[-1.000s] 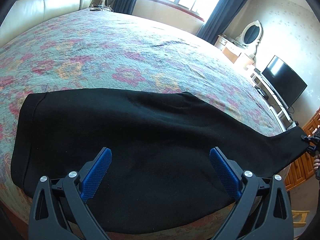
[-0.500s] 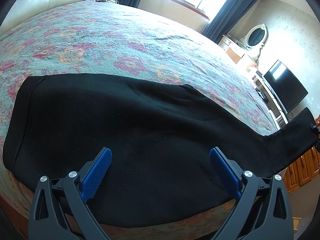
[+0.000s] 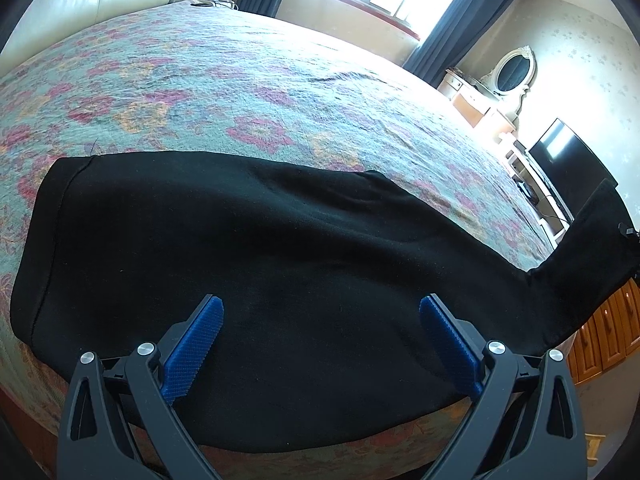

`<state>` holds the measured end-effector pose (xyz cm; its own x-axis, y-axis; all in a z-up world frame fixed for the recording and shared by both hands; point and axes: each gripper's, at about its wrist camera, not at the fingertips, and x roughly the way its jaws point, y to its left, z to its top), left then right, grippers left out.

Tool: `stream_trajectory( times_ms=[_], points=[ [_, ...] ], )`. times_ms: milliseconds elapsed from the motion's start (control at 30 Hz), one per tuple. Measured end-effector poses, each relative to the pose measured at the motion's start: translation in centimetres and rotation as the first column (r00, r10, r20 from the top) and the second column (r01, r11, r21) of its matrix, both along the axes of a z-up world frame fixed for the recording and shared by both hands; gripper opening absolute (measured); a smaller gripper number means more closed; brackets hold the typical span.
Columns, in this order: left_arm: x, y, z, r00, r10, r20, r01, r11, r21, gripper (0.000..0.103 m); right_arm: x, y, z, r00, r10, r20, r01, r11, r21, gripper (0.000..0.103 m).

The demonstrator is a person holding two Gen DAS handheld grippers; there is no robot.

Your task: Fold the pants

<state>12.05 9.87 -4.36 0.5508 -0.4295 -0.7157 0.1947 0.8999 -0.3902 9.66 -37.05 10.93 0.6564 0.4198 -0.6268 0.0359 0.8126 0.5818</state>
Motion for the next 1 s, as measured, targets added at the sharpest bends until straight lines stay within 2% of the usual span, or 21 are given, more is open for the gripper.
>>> stream_trajectory(
  times_ms=[300,800,1000],
  points=[
    [-0.2,0.1,0.4,1.0,0.007,0.008,-0.007,1.0,-0.004,0.098,2.8,6.8,-2.9,0.996,0.072,-0.044,-0.074,0.996,-0.053,0.016],
    [-0.1,0.5,0.5,1.0,0.018,0.008,-0.018,1.0,-0.02,0.098,6.5,15.1,-10.6,0.976,0.128,-0.174,-0.147,0.984,-0.101,0.016],
    [0.0,0.5,0.5,1.0,0.018,0.005,-0.018,1.0,-0.022,0.098,6.8,17.3,-13.1,0.966,0.13,-0.224,-0.174,0.966,-0.191,0.017]
  ],
)
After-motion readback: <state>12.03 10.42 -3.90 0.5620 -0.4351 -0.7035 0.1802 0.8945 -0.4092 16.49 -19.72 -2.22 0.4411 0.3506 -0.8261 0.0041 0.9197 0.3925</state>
